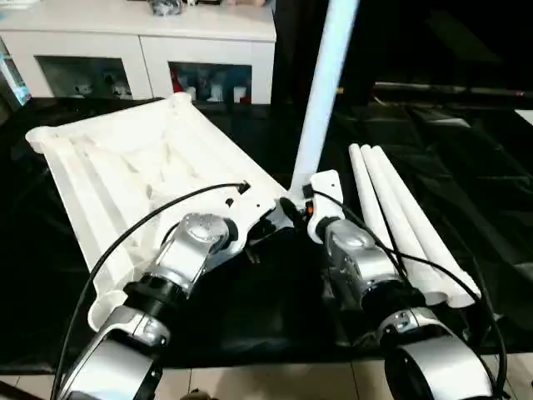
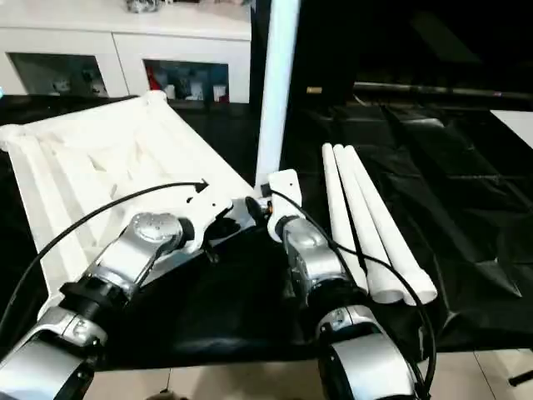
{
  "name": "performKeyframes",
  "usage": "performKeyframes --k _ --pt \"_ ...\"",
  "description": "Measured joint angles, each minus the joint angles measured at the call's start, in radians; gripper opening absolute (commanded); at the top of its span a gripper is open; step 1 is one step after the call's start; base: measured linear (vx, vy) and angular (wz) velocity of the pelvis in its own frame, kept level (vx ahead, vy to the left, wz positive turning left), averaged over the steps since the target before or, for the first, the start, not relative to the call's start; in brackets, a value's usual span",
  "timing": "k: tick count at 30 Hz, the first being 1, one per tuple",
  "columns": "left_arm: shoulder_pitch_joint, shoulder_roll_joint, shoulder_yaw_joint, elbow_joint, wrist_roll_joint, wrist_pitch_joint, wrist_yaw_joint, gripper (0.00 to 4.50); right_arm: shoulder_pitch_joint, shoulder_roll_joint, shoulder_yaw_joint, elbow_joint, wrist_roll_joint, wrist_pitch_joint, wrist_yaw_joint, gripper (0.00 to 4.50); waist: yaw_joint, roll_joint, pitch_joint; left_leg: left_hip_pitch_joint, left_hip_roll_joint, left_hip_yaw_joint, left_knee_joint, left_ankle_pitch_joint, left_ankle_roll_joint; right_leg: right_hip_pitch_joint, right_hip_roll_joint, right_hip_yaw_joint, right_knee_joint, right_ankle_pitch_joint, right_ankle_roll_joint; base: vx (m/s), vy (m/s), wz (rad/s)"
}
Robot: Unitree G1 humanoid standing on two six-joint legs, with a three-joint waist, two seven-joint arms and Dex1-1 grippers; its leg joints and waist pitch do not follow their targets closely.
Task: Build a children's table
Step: Rotate leg to tighten
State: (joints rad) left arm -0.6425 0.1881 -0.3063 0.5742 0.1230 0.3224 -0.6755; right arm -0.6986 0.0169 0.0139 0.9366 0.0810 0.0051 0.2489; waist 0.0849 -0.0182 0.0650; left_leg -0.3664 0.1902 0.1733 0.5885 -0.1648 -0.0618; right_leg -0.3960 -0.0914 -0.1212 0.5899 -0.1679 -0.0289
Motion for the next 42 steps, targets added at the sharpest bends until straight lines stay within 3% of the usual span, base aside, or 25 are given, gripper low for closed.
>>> performKeyframes --k 5,15,19,30,33,34,39,40,42 --pt "0.007 0.026 -0.004 -0.002 -0.008 -0.047 -0.047 0.00 0.024 -0.051 0.013 -0.033 0.012 -0.010 0.149 3.91 0.004 0.000 0.000 -0.001 0.000 0.000 -0.001 0.000 0.000 -0.002 0.000 0.000 0.002 0.005 -0.001 0.000 0.000 0.00" --pt "0.090 0.164 -0.003 -0.110 -0.080 -0.141 -0.293 0.00 0.112 -0.233 0.113 -0.234 0.031 0.028 0.568 3.91 0.019 0.001 -0.001 -0.002 0.001 0.000 -0.009 0.000 0.000 -0.005 0.001 0.000 0.008 0.008 0.000 0.000 0.000 0.00" --pt "0.109 0.206 -0.010 -0.139 -0.101 -0.165 -0.388 0.00 0.112 -0.256 0.142 -0.260 0.031 0.028 0.651 3.91 0.028 0.002 -0.001 -0.002 0.001 0.002 -0.008 0.000 0.000 -0.005 0.001 0.001 0.006 0.007 -0.001 0.000 0.000 0.00" --pt "0.122 0.229 -0.011 -0.148 -0.119 -0.171 -0.434 0.00 0.118 -0.292 0.174 -0.276 0.022 0.033 0.743 3.91 0.029 0.002 -0.001 -0.001 0.001 0.003 -0.008 0.000 0.000 -0.004 0.000 0.002 0.007 0.007 -0.001 0.000 0.000 0.00" --pt "0.122 0.230 -0.011 -0.148 -0.120 -0.171 -0.435 0.00 0.118 -0.294 0.178 -0.276 0.023 0.033 0.744 3.75 0.028 0.002 -0.001 -0.001 0.001 0.003 -0.008 0.000 0.000 -0.004 0.000 0.002 0.007 0.007 -0.001 0.000 0.000 0.00" --pt "0.122 0.230 -0.011 -0.148 -0.120 -0.171 -0.435 0.00 0.118 -0.293 0.178 -0.276 0.023 0.034 0.748 3.48 0.028 0.002 -0.001 -0.002 0.001 0.003 -0.008 0.000 0.000 -0.004 0.000 0.002 0.007 0.007 -0.001 0.000 0.000 0.00" --pt "0.122 0.231 -0.011 -0.148 -0.120 -0.171 -0.436 0.00 0.118 -0.288 0.178 -0.276 0.031 0.049 0.759 3.33 0.028 0.002 -0.001 -0.002 0.001 0.003 -0.007 0.000 0.000 -0.004 0.000 0.002 0.007 0.007 -0.001 0.000 0.000 0.00" --pt "0.122 0.232 -0.011 -0.148 -0.121 -0.171 -0.436 0.00 0.119 -0.286 0.178 -0.276 0.031 0.050 0.759 3.06 0.028 0.002 -0.001 -0.002 0.001 0.003 -0.007 0.000 0.000 -0.004 0.000 0.002 0.008 0.007 -0.001 0.000 0.000 0.00" --pt "0.123 0.232 -0.010 -0.148 -0.121 -0.170 -0.436 0.00 0.120 -0.282 0.177 -0.276 0.031 0.050 0.758 2.95 0.028 0.001 -0.001 -0.001 0.001 0.003 -0.007 0.000 0.000 -0.005 0.001 0.002 0.008 0.007 -0.001 0.000 0.000 0.00"
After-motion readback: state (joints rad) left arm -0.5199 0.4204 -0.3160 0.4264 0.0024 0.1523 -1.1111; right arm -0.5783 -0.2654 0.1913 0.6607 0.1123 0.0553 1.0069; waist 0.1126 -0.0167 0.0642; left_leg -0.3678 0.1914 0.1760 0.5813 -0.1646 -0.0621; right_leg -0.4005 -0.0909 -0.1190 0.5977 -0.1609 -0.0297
